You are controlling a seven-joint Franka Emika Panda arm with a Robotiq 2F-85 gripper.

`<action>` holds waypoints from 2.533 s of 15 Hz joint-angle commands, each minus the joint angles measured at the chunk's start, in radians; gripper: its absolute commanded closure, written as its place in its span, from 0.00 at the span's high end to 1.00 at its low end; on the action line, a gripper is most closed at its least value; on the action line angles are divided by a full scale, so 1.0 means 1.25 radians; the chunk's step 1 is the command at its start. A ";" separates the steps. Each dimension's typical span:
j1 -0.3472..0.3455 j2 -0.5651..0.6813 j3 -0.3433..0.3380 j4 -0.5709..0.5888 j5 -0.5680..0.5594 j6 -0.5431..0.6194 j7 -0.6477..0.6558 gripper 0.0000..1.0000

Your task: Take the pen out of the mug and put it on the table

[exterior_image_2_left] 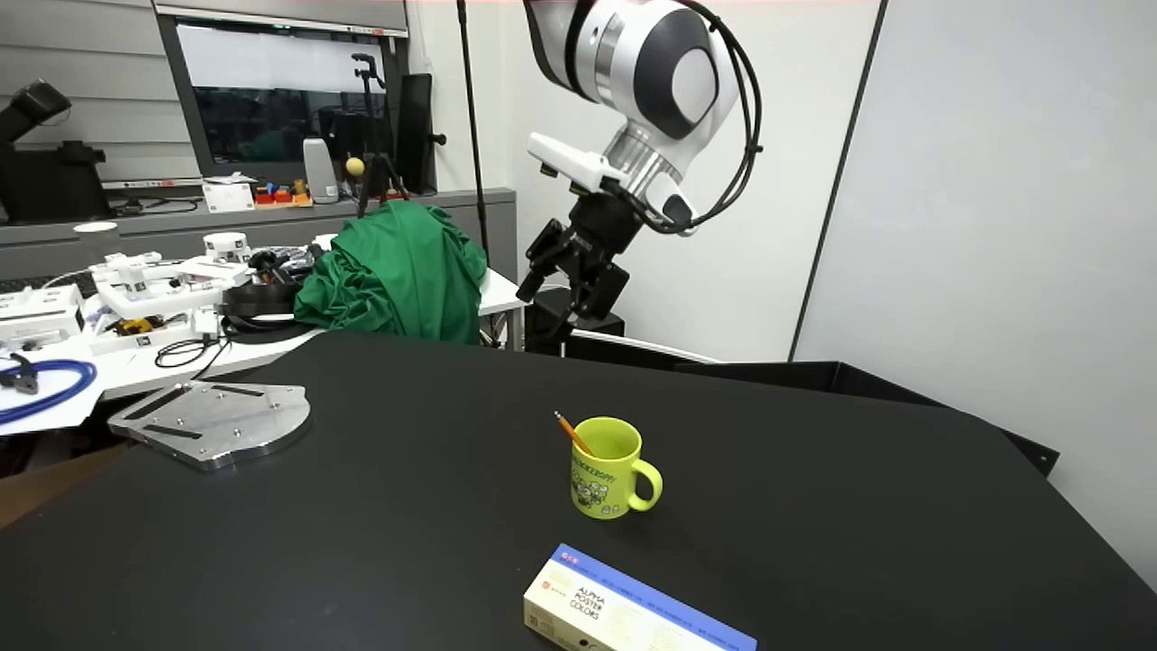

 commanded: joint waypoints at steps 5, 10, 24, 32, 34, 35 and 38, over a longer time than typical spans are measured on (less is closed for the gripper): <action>-0.045 0.013 -0.013 -0.113 0.048 0.055 -0.057 1.00; -0.072 0.045 -0.019 -0.136 0.063 0.083 -0.087 1.00; -0.064 0.051 -0.023 -0.130 0.066 0.120 -0.038 1.00; -0.042 0.066 -0.023 -0.109 0.164 0.141 0.078 1.00; -0.045 0.082 -0.027 -0.083 0.187 0.127 0.114 1.00; -0.049 0.092 -0.028 -0.068 0.201 0.117 0.135 1.00; -0.060 0.130 -0.032 -0.018 0.250 0.092 0.194 1.00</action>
